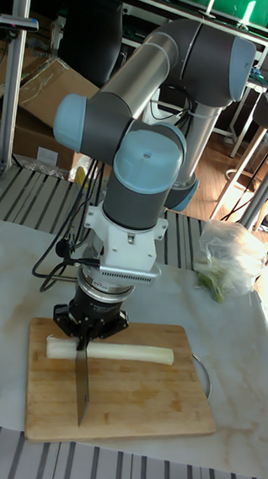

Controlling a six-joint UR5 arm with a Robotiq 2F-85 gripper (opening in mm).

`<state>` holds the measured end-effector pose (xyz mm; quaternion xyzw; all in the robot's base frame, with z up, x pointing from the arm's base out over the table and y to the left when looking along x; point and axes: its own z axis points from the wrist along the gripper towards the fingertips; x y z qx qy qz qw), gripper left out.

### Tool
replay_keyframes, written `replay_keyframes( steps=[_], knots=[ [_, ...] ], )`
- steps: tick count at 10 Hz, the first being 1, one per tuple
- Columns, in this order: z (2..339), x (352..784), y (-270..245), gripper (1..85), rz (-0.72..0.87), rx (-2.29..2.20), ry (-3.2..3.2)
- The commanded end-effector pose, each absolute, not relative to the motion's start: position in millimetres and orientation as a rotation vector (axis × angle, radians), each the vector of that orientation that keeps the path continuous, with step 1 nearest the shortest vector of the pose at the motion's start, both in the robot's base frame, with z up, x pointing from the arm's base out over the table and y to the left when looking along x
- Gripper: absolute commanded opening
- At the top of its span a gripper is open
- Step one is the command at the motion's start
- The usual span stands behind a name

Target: Chop the scallions

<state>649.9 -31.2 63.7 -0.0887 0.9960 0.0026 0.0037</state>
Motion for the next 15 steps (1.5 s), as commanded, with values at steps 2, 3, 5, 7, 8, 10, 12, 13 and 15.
replay_keyframes(
  steps=[2,3,5,7,8,10,12,13,15],
  knots=[
    [66.8,659.1,-20.2,1.3,0.047,-0.25,3.112],
    [64.1,660.0,-19.3,1.3,0.04,-0.247,3.111],
    [57.2,658.7,-19.9,1.3,0.046,-0.252,3.109],
    [53.1,654.8,-23.3,1.3,0.049,-0.259,3.113],
    [52.8,654.5,-24.4,1.3,0.045,-0.262,3.113],
    [56.8,654.2,-24.1,1.3,0.039,-0.27,3.12],
    [60.1,654.5,-27.8,1.3,0.039,-0.282,3.122],
    [61.1,653.4,-29.5,1.3,0.037,-0.287,3.123],
    [69.0,652.2,-26.9,1.3,0.054,-0.285,3.128]
  ],
)
